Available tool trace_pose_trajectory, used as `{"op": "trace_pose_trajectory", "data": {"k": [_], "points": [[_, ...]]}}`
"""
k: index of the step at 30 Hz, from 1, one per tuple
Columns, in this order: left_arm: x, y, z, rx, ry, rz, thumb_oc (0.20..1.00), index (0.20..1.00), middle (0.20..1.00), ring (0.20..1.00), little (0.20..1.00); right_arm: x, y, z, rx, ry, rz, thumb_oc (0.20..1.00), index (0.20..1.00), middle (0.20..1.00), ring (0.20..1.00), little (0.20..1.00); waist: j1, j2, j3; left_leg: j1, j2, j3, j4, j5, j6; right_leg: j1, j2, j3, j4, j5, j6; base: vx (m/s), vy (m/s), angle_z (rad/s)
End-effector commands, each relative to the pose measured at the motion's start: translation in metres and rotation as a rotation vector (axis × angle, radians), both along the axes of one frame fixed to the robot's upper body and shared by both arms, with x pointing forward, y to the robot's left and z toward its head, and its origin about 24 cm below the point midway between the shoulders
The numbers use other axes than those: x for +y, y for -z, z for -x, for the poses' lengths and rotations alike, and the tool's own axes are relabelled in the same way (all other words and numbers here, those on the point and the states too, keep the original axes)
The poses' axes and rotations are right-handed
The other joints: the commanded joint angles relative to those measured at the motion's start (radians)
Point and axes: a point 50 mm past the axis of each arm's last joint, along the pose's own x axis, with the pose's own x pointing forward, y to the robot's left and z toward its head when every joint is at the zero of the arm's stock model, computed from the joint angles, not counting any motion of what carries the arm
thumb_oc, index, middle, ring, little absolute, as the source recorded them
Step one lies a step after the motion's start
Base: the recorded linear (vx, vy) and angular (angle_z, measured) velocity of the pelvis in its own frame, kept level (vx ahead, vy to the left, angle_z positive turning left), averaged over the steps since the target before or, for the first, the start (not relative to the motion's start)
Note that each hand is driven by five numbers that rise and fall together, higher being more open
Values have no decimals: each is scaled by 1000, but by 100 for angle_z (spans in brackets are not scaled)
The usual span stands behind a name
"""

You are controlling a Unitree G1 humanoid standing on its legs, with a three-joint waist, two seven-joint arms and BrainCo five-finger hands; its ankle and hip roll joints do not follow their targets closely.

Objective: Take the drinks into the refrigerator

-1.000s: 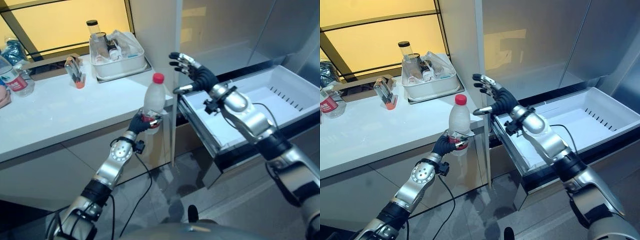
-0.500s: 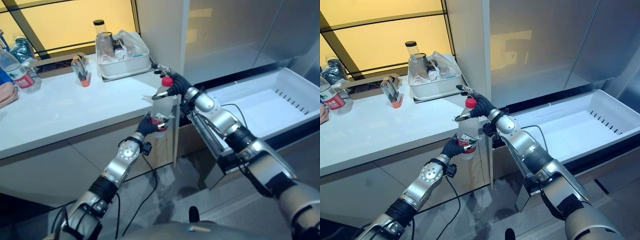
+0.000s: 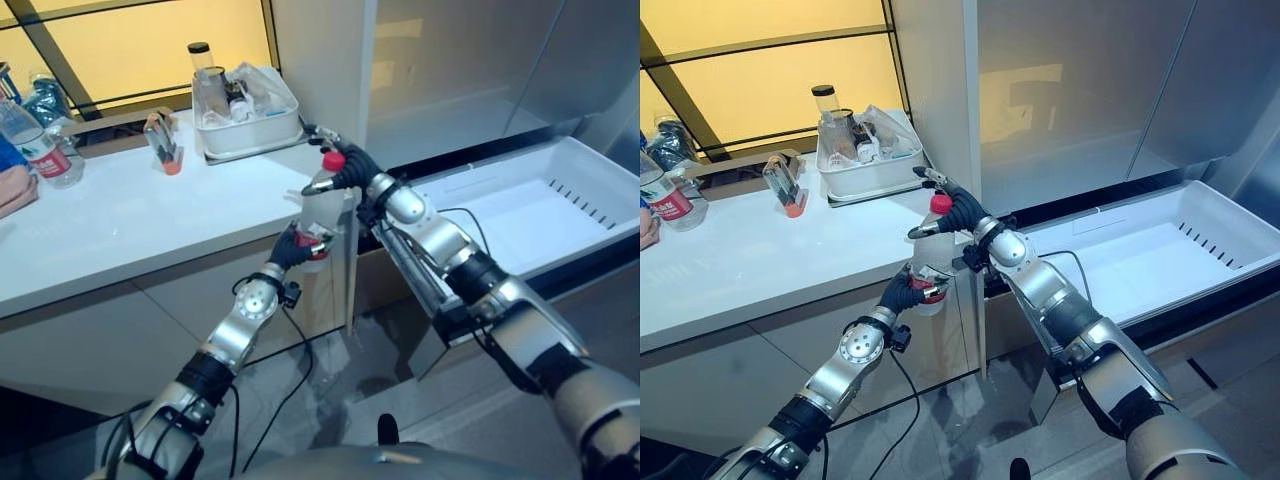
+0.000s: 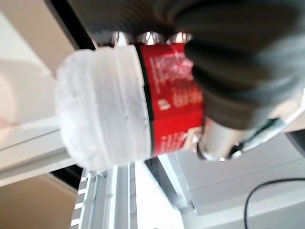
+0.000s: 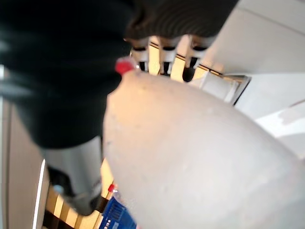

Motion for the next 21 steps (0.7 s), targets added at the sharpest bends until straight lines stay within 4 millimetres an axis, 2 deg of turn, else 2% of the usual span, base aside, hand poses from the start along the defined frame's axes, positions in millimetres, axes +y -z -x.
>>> {"op": "trace_pose_trajectory", "data": {"k": [1, 7, 8, 10, 16, 21], "points": [[-16, -82, -17, -346, 73, 167, 200, 200, 200, 200, 200, -9, -19, -16, -29, 52, 24, 1000, 1000, 1000, 1000, 1000, 43, -41, -54, -70, -72, -19, 9, 3, 81, 73, -23, -35, 131, -168, 42, 0, 0, 0], [-25, -85, -15, -337, 124, 228, 200, 200, 200, 200, 200, 3, -10, -8, 30, -61, 0, 1000, 1000, 1000, 1000, 1000, 44, -37, -54, -68, -72, -18, 11, 2, 81, 73, -23, -34, 132, -168, 42, 0, 0, 0], [-28, -83, -14, -323, 126, 264, 200, 200, 200, 200, 200, 5, -2, -6, 98, -89, -74, 1000, 1000, 1000, 1000, 1000, 45, -37, -52, -67, -71, -17, 12, 2, 81, 74, -24, -33, 131, -168, 41, 0, 0, 0], [-28, -82, -13, -304, 140, 305, 200, 200, 200, 200, 200, 3, -4, -7, 97, -96, -64, 1000, 1000, 1000, 1000, 1000, 46, -37, -53, -66, -71, -17, 12, 2, 81, 73, -23, -31, 130, -167, 41, 0, 0, 0], [-33, -92, -12, -319, 168, 372, 200, 200, 200, 200, 200, -7, 9, -12, 152, -45, -82, 1000, 1000, 1000, 1000, 1000, 51, -38, -51, -67, -71, -18, 13, 2, 81, 73, -24, -35, 131, -167, 42, 0, 0, 0], [-37, -98, -11, -323, 187, 442, 200, 200, 200, 200, 200, -9, 19, -8, 204, -54, -173, 1000, 1000, 1000, 1000, 1000, 51, -35, -49, -66, -71, -18, 14, 0, 82, 74, -24, -36, 133, -169, 43, 0, 0, 0]]}}
